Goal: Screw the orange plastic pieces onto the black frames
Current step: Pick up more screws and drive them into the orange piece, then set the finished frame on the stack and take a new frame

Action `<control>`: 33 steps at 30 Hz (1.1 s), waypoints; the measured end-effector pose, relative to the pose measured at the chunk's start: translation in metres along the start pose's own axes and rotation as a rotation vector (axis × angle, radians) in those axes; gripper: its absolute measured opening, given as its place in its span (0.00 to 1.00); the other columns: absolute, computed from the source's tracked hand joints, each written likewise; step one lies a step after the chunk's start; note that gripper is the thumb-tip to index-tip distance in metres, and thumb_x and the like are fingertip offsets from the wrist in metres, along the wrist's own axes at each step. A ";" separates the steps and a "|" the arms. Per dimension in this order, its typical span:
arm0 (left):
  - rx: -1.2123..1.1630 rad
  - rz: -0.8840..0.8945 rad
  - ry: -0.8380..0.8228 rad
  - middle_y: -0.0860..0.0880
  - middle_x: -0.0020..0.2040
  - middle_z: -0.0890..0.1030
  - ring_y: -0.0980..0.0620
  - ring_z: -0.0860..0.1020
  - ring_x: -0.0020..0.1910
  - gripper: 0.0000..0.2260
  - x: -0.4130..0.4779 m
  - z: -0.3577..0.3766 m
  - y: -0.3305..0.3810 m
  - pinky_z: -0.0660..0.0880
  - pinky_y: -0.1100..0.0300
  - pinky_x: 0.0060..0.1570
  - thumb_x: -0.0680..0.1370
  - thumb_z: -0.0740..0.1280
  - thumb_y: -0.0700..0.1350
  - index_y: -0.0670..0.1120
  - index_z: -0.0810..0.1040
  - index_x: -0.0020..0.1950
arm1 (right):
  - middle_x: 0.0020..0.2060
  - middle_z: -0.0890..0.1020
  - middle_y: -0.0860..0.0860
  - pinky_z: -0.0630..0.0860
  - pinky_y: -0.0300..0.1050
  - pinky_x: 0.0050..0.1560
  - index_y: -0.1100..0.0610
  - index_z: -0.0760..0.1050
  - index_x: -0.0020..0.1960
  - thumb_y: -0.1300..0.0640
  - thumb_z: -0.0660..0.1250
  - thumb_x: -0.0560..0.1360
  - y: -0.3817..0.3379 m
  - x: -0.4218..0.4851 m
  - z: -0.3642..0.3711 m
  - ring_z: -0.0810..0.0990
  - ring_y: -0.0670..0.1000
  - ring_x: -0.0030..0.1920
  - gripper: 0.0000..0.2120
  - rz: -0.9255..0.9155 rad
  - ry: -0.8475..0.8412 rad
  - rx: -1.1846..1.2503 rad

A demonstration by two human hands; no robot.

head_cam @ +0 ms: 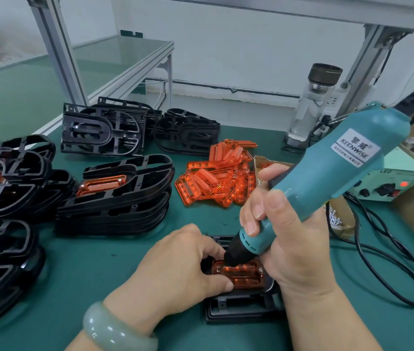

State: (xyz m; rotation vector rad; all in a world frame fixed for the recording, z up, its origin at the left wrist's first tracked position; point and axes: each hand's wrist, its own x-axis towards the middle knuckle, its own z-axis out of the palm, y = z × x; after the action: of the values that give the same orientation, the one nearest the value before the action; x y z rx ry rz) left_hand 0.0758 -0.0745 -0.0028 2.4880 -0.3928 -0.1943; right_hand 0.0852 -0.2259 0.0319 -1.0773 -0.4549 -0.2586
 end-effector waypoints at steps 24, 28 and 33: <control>0.064 -0.021 0.020 0.60 0.47 0.70 0.61 0.70 0.49 0.19 -0.007 -0.015 -0.010 0.69 0.66 0.52 0.67 0.73 0.62 0.62 0.77 0.57 | 0.29 0.71 0.43 0.72 0.35 0.33 0.52 0.71 0.49 0.48 0.59 0.75 -0.010 0.012 -0.041 0.70 0.41 0.26 0.08 -0.013 0.372 0.364; 0.177 -0.060 0.065 0.61 0.50 0.68 0.59 0.69 0.53 0.17 -0.012 -0.025 -0.012 0.68 0.65 0.56 0.71 0.71 0.58 0.61 0.75 0.59 | 0.28 0.70 0.42 0.72 0.34 0.33 0.52 0.70 0.48 0.48 0.59 0.75 -0.009 0.014 -0.044 0.69 0.41 0.26 0.08 -0.012 0.397 0.404; 0.148 0.052 0.201 0.63 0.53 0.69 0.62 0.70 0.55 0.14 -0.015 -0.027 0.005 0.64 0.70 0.54 0.72 0.68 0.56 0.60 0.76 0.57 | 0.28 0.70 0.42 0.71 0.34 0.33 0.52 0.70 0.47 0.48 0.60 0.75 -0.010 0.016 -0.047 0.69 0.41 0.26 0.08 -0.021 0.429 0.442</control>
State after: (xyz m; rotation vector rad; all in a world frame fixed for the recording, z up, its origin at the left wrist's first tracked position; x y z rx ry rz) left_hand 0.0671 -0.0587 0.0226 2.6076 -0.3994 0.1094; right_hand 0.1061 -0.2718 0.0291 -0.5628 -0.1250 -0.3772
